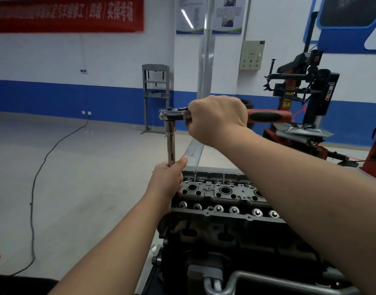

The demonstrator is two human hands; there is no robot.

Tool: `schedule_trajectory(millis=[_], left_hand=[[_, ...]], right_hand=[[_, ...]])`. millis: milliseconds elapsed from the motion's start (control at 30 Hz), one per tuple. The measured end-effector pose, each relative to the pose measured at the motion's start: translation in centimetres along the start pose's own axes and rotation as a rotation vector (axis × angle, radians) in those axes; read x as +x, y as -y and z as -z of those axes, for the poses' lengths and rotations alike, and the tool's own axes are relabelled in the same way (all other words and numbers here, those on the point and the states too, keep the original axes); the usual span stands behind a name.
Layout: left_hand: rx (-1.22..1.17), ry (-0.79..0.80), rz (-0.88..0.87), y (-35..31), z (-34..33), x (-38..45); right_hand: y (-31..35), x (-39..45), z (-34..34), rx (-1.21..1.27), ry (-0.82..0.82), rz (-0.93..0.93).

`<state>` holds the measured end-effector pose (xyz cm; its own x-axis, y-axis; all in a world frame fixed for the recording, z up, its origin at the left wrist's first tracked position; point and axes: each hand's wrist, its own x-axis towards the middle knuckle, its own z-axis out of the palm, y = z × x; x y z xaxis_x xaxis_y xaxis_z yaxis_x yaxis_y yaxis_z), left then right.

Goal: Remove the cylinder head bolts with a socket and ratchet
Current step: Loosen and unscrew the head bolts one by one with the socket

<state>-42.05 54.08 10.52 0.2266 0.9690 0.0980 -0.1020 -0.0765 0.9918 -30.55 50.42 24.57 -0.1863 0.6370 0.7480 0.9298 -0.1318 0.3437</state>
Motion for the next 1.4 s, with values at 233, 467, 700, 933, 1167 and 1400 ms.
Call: schedule_trajectory(millis=[233,467,700,933,1167,1400], left_hand=[[0.074,-0.032,-0.032,0.5,-0.3,0.6],[-0.016,-0.089,-0.024,0.3,0.0,0.5],[-0.002,-0.047,-0.044,0.1,0.0,-0.1],[-0.007,0.008,-0.083,0.2,0.3,-0.6],[0.022,0.044,-0.081,0.0,0.3,-0.8],[0.038,0.043,-0.064,0.0,0.2,-0.7]], right_hand=[[-1.9,1.9,-3.5,0.470,0.203,0.009],[0.2,3.7,-4.5,0.624,0.245,0.068],[-1.8,2.4,-0.9,0.671,0.292,0.294],[-1.9,1.3,1.7,0.572,0.266,0.383],[-2.1,0.6,1.4,0.449,0.171,0.385],[-2.2,0.5,1.6,0.474,0.019,0.356]])
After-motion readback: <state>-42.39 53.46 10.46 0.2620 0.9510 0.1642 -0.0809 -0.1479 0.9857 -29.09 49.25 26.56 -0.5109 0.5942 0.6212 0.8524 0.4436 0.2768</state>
